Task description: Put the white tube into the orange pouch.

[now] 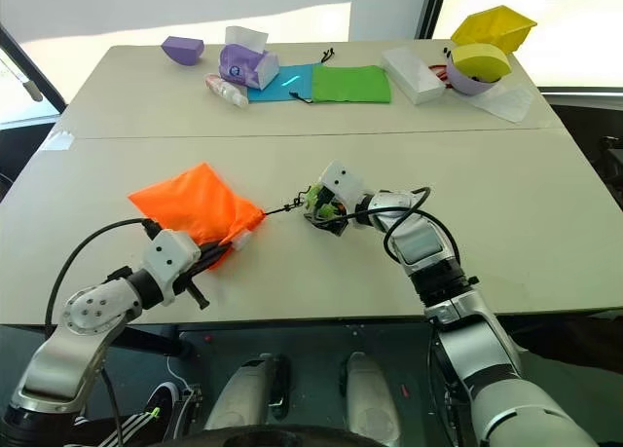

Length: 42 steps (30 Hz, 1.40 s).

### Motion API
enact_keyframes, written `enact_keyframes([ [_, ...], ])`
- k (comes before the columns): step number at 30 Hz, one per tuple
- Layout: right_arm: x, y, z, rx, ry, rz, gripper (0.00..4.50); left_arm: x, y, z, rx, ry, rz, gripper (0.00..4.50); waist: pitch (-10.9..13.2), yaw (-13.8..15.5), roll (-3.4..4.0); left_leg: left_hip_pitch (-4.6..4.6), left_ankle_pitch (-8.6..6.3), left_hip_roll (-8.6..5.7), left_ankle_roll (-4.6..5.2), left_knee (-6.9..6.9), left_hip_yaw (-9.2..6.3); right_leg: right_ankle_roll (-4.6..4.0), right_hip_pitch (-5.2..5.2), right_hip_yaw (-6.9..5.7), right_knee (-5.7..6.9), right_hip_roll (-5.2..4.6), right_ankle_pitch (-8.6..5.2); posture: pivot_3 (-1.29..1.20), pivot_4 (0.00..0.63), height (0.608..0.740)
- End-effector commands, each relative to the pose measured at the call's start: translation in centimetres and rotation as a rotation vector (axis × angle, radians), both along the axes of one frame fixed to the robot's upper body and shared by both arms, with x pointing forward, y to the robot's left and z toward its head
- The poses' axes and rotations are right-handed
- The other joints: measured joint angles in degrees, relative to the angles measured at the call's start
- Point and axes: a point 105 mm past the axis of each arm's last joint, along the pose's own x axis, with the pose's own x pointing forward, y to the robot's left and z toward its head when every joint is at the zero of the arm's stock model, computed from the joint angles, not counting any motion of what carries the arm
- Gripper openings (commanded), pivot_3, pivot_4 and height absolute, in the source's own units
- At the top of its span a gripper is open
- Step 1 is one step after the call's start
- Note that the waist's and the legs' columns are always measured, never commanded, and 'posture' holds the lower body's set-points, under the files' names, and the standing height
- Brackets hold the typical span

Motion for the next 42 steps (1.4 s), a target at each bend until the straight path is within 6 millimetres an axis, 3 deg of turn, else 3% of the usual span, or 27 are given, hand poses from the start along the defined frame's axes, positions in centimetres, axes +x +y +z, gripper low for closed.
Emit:
enact_keyframes([
  [1,0.5,-0.3,0.8,0.003,-0.021,-0.013,4.44,0.0,-0.5,0.7,-0.003,-0.033,-0.021,0.00,0.00,0.00,0.00,0.00,0.00,0.00,0.00,0.01,0.00,0.00,0.01,0.00,0.00,0.00,0.00,0.00,0.150,0.740],
  [2,0.4,0.0,1.2,0.043,-0.015,-0.002,4.44,0.0,-0.5,0.7,-0.003,-0.034,-0.020,0.00,0.00,0.00,0.00,0.01,0.00,0.00,0.00,0.02,0.00,0.00,0.02,0.00,0.00,0.00,0.00,0.00,0.150,0.740],
  [5,0.5,0.2,1.4,0.041,-0.038,0.007,3.25,0.0,-0.6,0.6,-0.002,-0.035,-0.024,0.00,0.00,0.01,0.00,0.02,0.00,0.00,0.00,0.04,0.00,0.01,0.05,0.00,0.00,0.00,0.00,0.00,0.150,0.740],
  [8,0.5,0.2,0.9,0.032,-0.039,0.000,1.53,0.1,-0.5,0.6,-0.001,-0.035,-0.023,0.00,0.00,0.01,0.00,0.02,0.00,0.00,0.00,0.04,0.00,0.01,0.05,0.00,0.00,0.02,0.00,0.00,0.150,0.740],
  [11,0.4,0.0,1.6,0.080,-0.035,-0.010,0.18,0.1,-0.3,0.6,-0.005,-0.033,-0.016,0.00,0.00,0.02,0.00,0.02,0.00,0.00,0.01,0.04,0.00,0.01,0.05,-0.01,0.01,0.03,0.01,0.00,0.150,0.740],
  [12,0.3,-0.2,1.9,0.091,-0.036,-0.015,0.04,0.1,-0.2,0.6,-0.005,-0.033,-0.015,0.00,0.00,0.03,0.00,0.02,0.00,0.00,0.01,0.05,0.00,0.02,0.05,-0.01,0.01,0.03,0.01,0.00,0.150,0.740],
  [17,-0.9,-1.2,3.6,0.138,-0.059,0.007,0.04,-0.5,-0.6,0.8,-0.114,0.031,-0.050,0.00,0.00,0.20,0.00,0.00,0.00,0.00,0.01,0.05,0.00,0.03,0.05,-0.02,0.00,0.03,0.01,0.00,0.150,0.740],
  [20,-1.9,-0.7,3.6,0.172,-0.039,0.006,0.00,-0.8,-0.8,0.9,-0.123,0.051,-0.070,0.88,0.00,0.07,0.00,0.00,0.00,0.01,0.01,0.05,0.00,0.03,0.06,-0.01,0.00,0.03,0.01,0.00,0.150,0.740],
  [22,-2.0,-0.8,3.3,0.168,-0.041,-0.009,0.00,-1.1,-1.6,2.3,-0.208,0.045,-0.126,1.79,0.00,-0.01,0.00,0.02,0.01,0.02,0.01,0.05,-0.01,0.03,0.06,-0.01,0.03,0.05,0.01,0.00,0.150,0.740],
  [25,-1.9,-1.0,3.0,0.159,-0.042,-0.024,0.00,-1.1,-2.5,4.9,-0.381,0.065,-0.185,1.79,0.00,0.22,0.00,0.03,0.01,0.02,0.01,0.12,-0.01,0.03,0.05,-0.02,0.12,0.05,0.01,0.00,0.150,0.740],
  [31,-1.9,-0.5,3.1,0.161,-0.052,-0.026,0.00,-0.7,-3.5,8.0,-0.516,0.179,-0.327,1.79,0.00,0.10,-0.01,0.25,0.13,-0.01,0.11,0.25,-0.03,0.07,0.38,-0.08,0.15,0.09,0.03,0.00,0.150,0.740],
  [35,-1.7,-0.5,3.3,0.161,-0.068,-0.038,0.00,2.9,-3.9,7.4,-0.272,0.023,-0.249,1.79,0.00,0.27,0.00,0.68,0.13,-0.04,0.12,0.19,-0.02,0.10,0.77,-0.07,0.08,0.24,0.03,0.00,0.150,0.740],
  [38,-1.5,-0.6,3.5,0.167,-0.074,-0.052,0.00,6.1,-4.9,5.8,-0.099,-0.110,-0.155,1.79,0.00,0.33,0.00,0.92,0.14,-0.03,0.12,0.15,-0.02,0.07,1.03,-0.07,0.04,0.38,0.01,0.00,0.150,0.740],
  [42,-1.3,-0.8,3.5,0.156,-0.084,-0.070,0.00,5.7,-8.6,3.4,-0.085,-0.123,-0.234,1.79,0.00,0.12,-0.01,0.91,0.16,-0.05,0.15,0.13,0.10,0.09,0.98,0.03,-0.04,0.36,0.03,0.00,0.150,0.740],
])
